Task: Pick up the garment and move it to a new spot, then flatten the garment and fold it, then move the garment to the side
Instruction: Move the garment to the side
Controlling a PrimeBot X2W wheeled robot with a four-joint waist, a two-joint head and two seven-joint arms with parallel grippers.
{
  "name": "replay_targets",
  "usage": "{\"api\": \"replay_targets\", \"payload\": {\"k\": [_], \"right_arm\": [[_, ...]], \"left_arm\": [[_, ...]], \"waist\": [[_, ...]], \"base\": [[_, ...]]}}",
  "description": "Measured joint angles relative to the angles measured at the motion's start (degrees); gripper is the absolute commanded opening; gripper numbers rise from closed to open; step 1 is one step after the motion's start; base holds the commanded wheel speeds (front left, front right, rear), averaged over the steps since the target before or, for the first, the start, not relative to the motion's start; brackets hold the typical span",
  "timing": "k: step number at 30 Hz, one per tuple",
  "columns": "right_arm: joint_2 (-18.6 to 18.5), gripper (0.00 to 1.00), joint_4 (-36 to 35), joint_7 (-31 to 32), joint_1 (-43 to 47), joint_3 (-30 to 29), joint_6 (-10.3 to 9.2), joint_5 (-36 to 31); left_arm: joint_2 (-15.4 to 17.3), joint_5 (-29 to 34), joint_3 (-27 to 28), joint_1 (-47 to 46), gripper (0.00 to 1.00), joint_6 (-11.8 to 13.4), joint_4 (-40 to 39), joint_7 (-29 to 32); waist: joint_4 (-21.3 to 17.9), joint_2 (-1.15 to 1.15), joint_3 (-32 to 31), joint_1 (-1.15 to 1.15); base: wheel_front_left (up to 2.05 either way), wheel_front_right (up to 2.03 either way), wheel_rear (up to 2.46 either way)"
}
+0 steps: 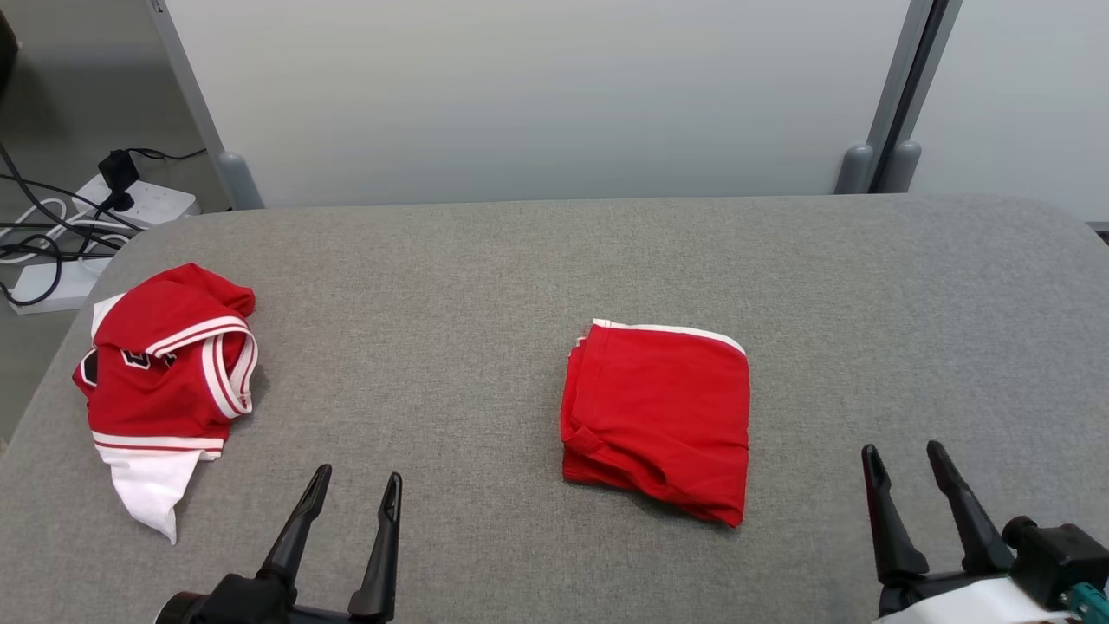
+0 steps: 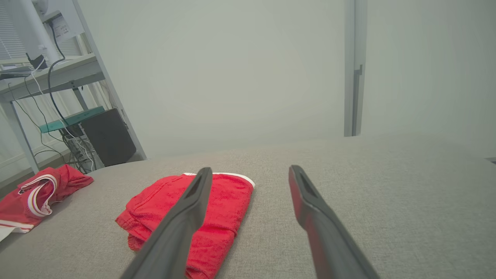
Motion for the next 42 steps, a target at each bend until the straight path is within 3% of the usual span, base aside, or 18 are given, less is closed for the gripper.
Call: {"api": "replay_targets", "payload": {"k": [8,13,16,23,34,40,41,42], "right_arm": [[0.30,1.00,11.37,0.01,-6.06,3.90,0.00,10.10],[0.97,1.00,18.61,4.30,-12.84,5.60,-0.01,25.06],[-0.55,1.00,22.52,8.36,-17.19,7.38,-0.01,31.54],[-4.37,1.00,30.34,10.82,-24.82,9.07,-0.01,33.35],[-5.13,1.00,42.43,13.79,-33.90,11.48,-0.01,32.68],[-4.13,1.00,45.39,14.72,-36.60,12.92,-0.01,33.29],[-4.14,0.91,45.57,14.80,-36.91,13.12,-0.01,33.51],[-4.13,0.42,45.73,14.80,-37.15,13.21,-0.01,33.79]], "left_arm": [[0.00,0.00,-1.01,-0.24,1.00,0.00,-0.01,0.00],[0.00,0.00,-1.32,-0.74,1.00,-0.23,-0.04,0.00],[0.00,-0.02,-1.80,-2.25,1.00,-0.51,-0.21,0.00],[-0.01,-0.62,-2.67,-4.29,1.00,-0.81,-0.56,0.00],[-0.07,-1.02,-2.78,-7.95,1.00,-1.51,-0.49,0.00],[-0.09,-1.03,-2.92,-8.69,1.00,-1.90,-0.41,-0.01],[-0.10,-1.02,-2.99,-8.77,1.00,-1.94,-0.34,0.00],[-0.09,-1.03,-3.01,-8.83,1.00,-1.94,-0.31,0.00]], "waist": [[1.18,0.00,0.83,0.00],[2.85,0.00,1.82,0.00],[4.03,0.00,3.25,0.00],[6.34,0.00,6.88,0.00],[8.88,0.00,11.93,0.00],[9.57,0.00,12.99,0.00],[9.69,0.00,13.10,0.00],[9.77,0.00,13.21,0.00]], "base": [[0.00,0.00,0.00],[0.00,0.00,0.00],[0.00,0.00,0.00],[0.00,0.00,0.00],[0.00,0.00,0.00],[0.00,0.00,0.00],[0.00,0.00,0.00],[0.00,0.00,0.00]]}}
